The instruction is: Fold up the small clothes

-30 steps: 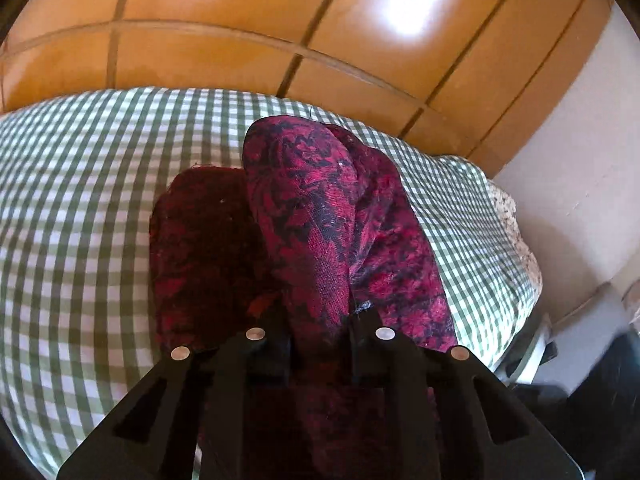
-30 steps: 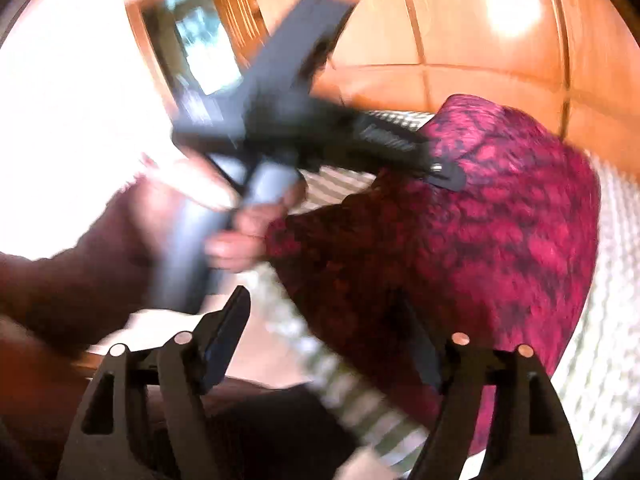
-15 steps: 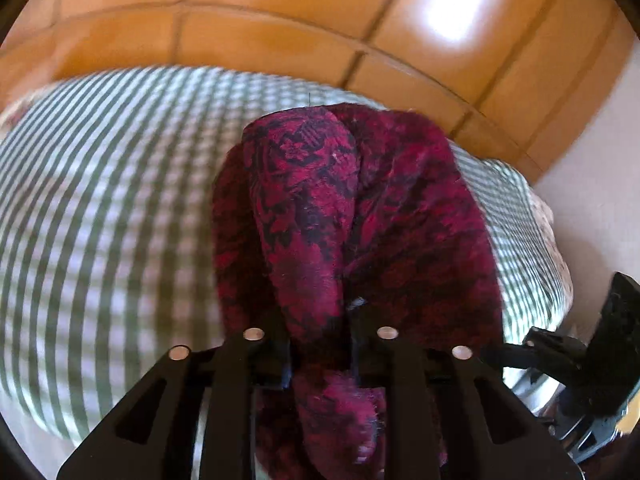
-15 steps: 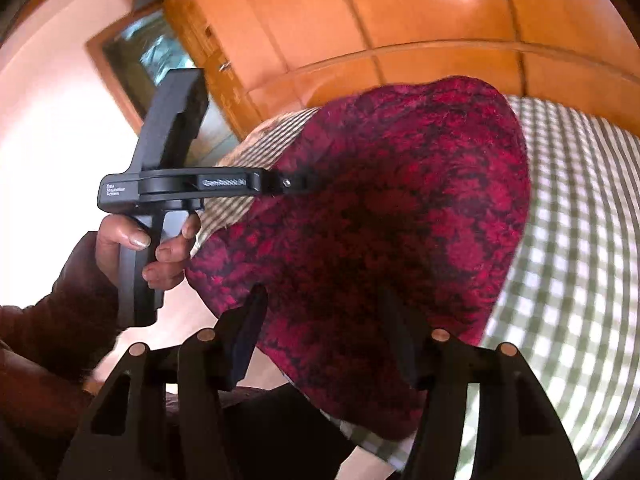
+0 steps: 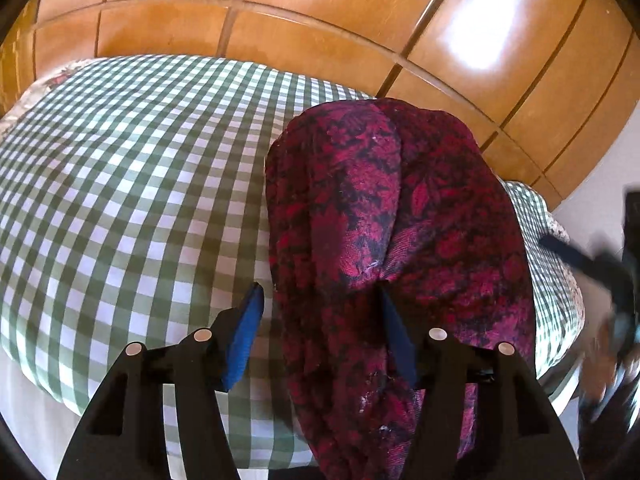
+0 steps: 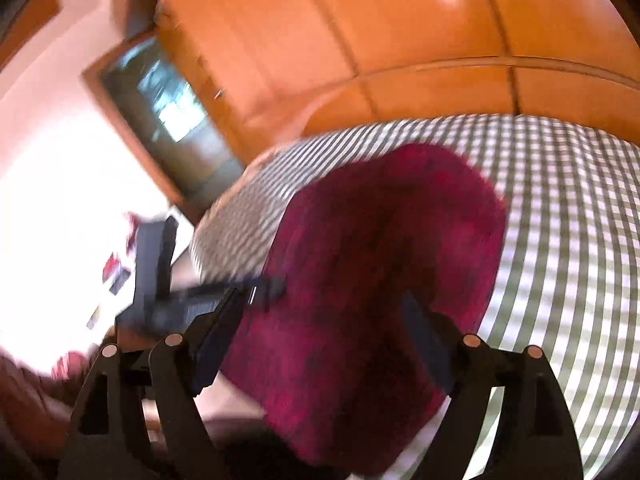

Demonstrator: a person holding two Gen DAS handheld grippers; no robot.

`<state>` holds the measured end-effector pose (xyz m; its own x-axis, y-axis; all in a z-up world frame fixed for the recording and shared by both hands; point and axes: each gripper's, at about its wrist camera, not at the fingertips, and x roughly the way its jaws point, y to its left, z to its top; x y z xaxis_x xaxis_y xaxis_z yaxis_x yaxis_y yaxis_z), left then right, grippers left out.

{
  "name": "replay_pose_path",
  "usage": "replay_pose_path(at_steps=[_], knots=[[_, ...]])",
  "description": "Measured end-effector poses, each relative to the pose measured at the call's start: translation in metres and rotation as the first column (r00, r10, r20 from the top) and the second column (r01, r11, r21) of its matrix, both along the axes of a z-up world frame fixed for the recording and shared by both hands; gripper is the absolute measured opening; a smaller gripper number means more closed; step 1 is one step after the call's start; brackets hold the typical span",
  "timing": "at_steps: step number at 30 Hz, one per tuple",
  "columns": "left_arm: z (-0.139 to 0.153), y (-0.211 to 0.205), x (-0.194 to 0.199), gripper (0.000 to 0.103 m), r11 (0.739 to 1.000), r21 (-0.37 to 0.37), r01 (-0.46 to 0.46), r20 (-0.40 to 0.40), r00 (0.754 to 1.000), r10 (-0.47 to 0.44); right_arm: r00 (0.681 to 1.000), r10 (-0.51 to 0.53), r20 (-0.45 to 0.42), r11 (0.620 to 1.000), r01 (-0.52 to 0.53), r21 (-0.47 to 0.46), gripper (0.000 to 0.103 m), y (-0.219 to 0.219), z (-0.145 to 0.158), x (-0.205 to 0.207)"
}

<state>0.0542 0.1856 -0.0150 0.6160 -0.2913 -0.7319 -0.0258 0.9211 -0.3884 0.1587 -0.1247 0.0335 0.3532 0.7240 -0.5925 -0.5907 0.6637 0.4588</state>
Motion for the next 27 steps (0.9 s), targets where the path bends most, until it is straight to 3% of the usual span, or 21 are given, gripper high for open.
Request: replay_pose_path(at_steps=[3,7,10,16,18,20,22,27], knots=[[-0.001,0.002,0.001,0.058,1.0,-0.01,0.006,0.005,1.0,-0.006,0.999,-0.028,-0.032,0.998,0.026,-0.048,0.081,0.015,-0.008,0.027],[-0.005,-0.001,0.006,0.058,1.0,0.017,0.026,-0.002,1.0,-0.026,0.993,-0.07,-0.091,0.978,0.05,-0.201,0.081,0.038,-0.045,0.067],[-0.012,0.0,0.01,0.058,1.0,0.009,0.03,-0.012,0.999,-0.03,0.994,-0.08,-0.076,0.958,0.056,-0.28,0.081,0.049,-0.066,0.076],[-0.016,0.006,0.008,0.058,0.999,-0.04,0.03,0.001,1.0,-0.03,0.997,-0.077,-0.011,0.988,0.074,-0.135,0.09,0.024,-0.051,0.058],[-0.016,0.007,0.006,0.059,0.999,-0.033,0.033,0.014,0.999,-0.032,0.993,-0.114,-0.004,0.991,0.114,-0.065,0.101,0.001,-0.04,0.043],[-0.017,0.01,0.005,0.065,0.999,-0.041,0.033,0.017,0.999,-0.032,0.985,-0.17,-0.021,0.985,0.17,-0.02,0.101,-0.016,-0.039,0.037],[-0.021,0.017,0.006,0.068,0.997,-0.076,0.029,0.015,0.999,-0.028,0.977,-0.196,-0.082,0.98,0.197,0.013,0.101,-0.034,-0.046,0.029],[-0.031,0.027,0.009,0.071,0.98,-0.193,0.042,0.006,0.999,-0.041,0.951,-0.122,-0.283,0.985,0.152,0.085,0.101,-0.05,-0.085,0.015]])
